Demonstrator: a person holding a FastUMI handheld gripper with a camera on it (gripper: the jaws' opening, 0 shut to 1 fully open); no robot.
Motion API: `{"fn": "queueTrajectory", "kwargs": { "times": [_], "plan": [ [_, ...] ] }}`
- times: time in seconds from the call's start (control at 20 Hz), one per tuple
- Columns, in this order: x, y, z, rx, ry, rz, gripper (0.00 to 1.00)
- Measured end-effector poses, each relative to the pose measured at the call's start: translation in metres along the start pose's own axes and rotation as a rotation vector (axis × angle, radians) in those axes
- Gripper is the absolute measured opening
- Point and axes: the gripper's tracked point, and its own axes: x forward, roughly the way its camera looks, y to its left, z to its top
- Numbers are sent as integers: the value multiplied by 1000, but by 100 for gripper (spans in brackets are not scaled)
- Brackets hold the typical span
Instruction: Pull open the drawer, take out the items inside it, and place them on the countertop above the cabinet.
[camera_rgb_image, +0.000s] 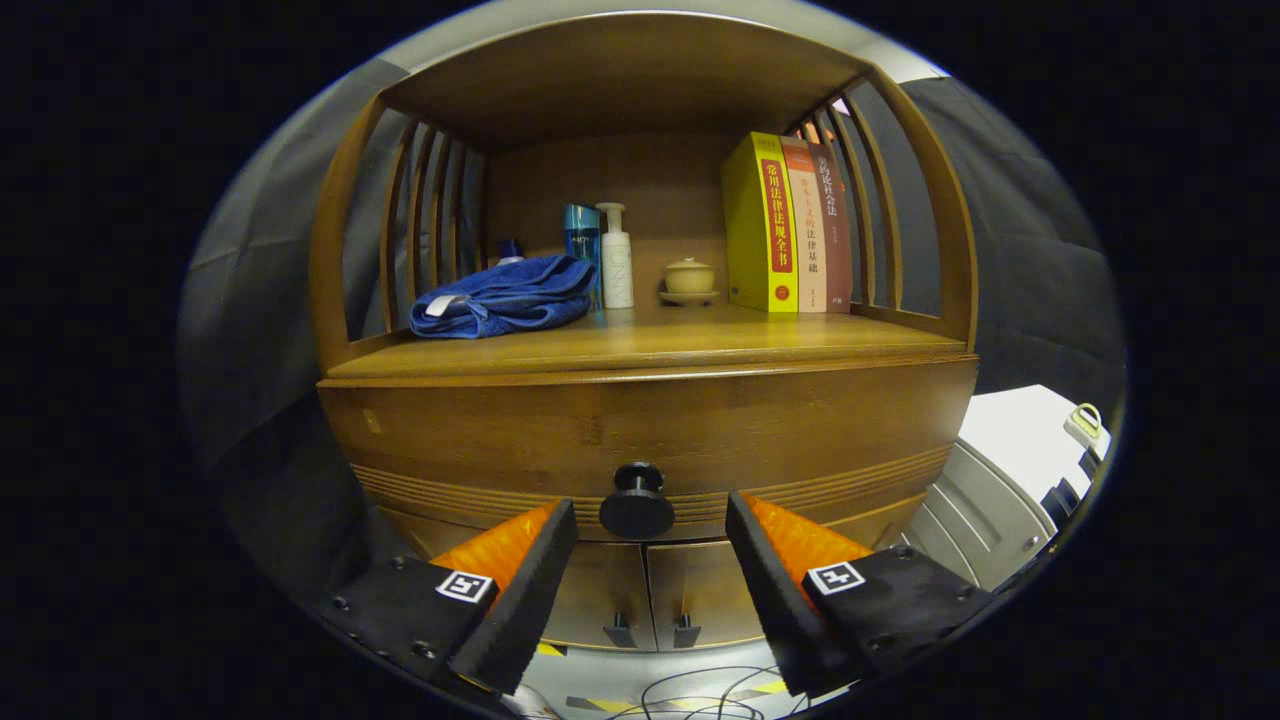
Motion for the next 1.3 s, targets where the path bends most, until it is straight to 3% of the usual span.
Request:
{"fn": "queueTrajectory", "kwargs": {
  "times": [0.35, 0.55, 0.7, 1.1, 1.3],
  "plan": [
    [23, 8, -7, 39, 16, -1, 93],
    [29, 7, -8, 46, 10, -20, 61],
    [29, 6, -9, 33, 10, -29, 52],
    [20, 7, -11, 27, 39, -36, 43],
    [0, 7, -17, 35, 47, -34, 43]
  ]
}}
